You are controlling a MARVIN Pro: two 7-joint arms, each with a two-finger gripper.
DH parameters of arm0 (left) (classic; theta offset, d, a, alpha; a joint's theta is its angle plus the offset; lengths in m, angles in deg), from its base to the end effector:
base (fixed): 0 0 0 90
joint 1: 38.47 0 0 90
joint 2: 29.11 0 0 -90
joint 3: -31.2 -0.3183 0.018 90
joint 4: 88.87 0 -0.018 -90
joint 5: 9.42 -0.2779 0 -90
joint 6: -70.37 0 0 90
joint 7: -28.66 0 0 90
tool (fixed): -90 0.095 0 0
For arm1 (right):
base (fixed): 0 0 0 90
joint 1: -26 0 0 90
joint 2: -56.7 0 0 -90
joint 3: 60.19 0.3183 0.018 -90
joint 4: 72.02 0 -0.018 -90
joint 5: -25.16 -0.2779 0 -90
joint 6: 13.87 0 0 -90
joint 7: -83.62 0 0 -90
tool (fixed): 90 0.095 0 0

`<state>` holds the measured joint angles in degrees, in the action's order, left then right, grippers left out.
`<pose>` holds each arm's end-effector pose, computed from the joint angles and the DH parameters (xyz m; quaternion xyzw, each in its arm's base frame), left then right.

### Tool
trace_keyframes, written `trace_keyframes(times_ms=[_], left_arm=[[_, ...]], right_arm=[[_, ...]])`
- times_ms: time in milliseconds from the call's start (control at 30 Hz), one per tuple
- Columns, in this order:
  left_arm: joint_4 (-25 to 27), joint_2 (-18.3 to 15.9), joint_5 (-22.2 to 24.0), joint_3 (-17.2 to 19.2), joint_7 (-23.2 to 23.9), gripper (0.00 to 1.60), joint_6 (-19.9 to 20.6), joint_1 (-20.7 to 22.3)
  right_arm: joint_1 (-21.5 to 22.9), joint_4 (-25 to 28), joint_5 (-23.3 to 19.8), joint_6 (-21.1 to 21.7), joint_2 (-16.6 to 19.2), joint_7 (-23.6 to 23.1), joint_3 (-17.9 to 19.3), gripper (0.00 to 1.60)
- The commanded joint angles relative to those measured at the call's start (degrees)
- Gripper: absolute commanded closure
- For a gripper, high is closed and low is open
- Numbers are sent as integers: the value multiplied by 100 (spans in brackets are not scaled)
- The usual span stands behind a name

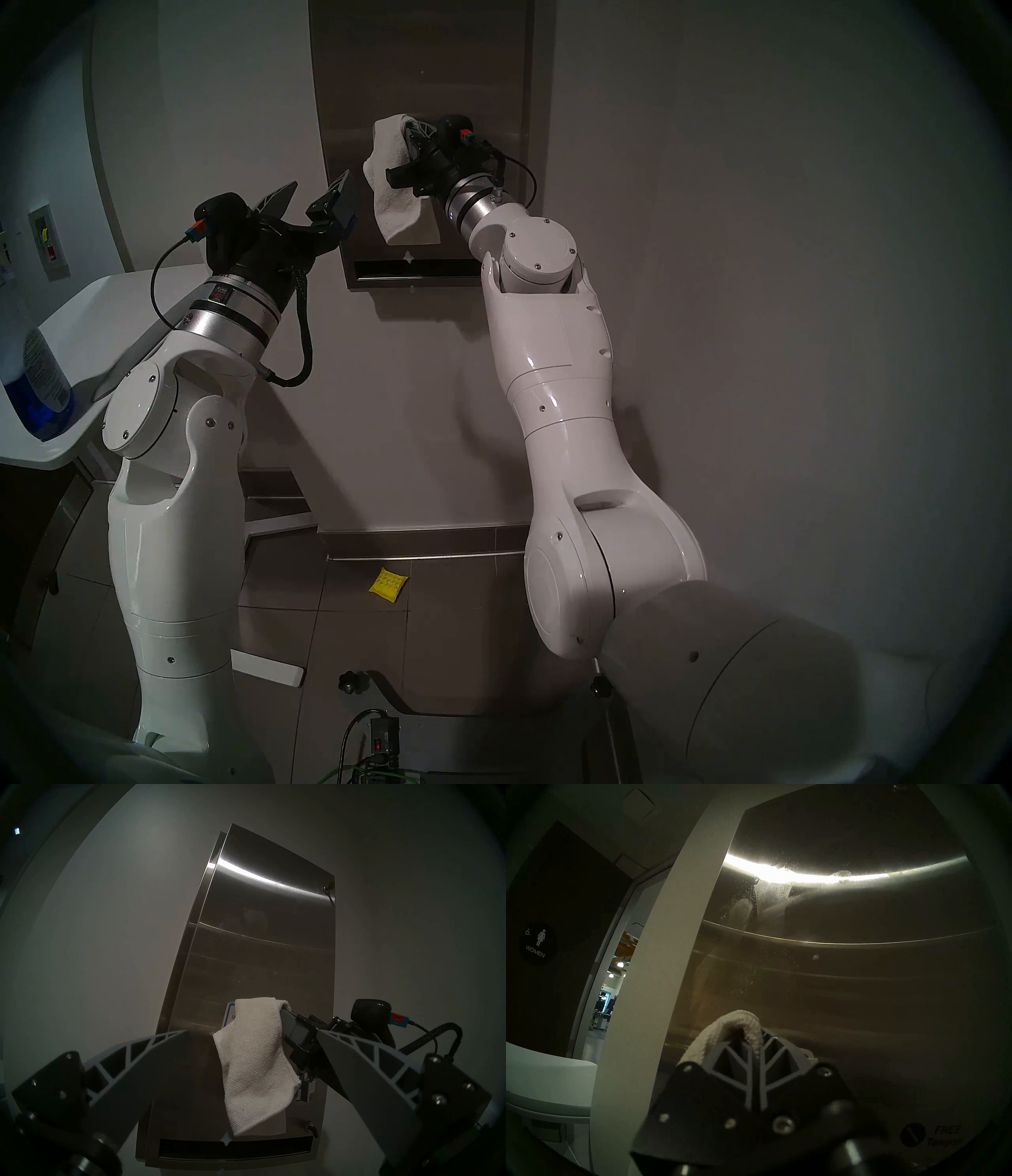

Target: Pick up the cloth and wipe the surface

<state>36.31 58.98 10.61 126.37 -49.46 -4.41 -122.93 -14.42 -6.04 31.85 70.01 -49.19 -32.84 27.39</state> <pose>0.3506 0.0083 -0.1009 0.5086 -0.0223 0.8428 0.1746 0.5597 0.1864 -0.0284 -0.4448 -0.2258 -0.8435 0.1992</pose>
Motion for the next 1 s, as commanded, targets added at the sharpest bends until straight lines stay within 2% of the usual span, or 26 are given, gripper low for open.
trace_keyframes(times_ms=[0, 333, 467, 500, 533, 633, 767, 967], left_arm=[[166, -12, -13, -9, 9, 0, -50, 170], [164, -7, -13, -6, 16, 0, -49, 168], [168, -6, -19, -6, 16, 0, -48, 175], [169, -6, -20, -7, 16, 0, -48, 176], [170, -6, -22, -7, 15, 0, -48, 178], [172, -5, -28, -9, 12, 0, -46, 182], [177, -5, -39, -13, 5, 0, -42, 189], [177, -1, -44, -12, 6, 0, -40, 190]], right_arm=[[616, -116, -31, -106, -114, 114, 87, 160], [940, -636, -73, -110, -304, 318, 168, 160], [1226, -1247, -143, -278, -306, 320, 213, 160], [1171, -1263, -162, -331, -329, 343, 227, 160], [1319, -1533, -198, -415, -312, 326, 252, 160], [1298, -1779, -341, -661, -370, 366, 359, 160], [1133, -2143, -499, -1256, -338, 261, 448, 160], [708, -2058, -557, -1469, -266, 132, 469, 160]])
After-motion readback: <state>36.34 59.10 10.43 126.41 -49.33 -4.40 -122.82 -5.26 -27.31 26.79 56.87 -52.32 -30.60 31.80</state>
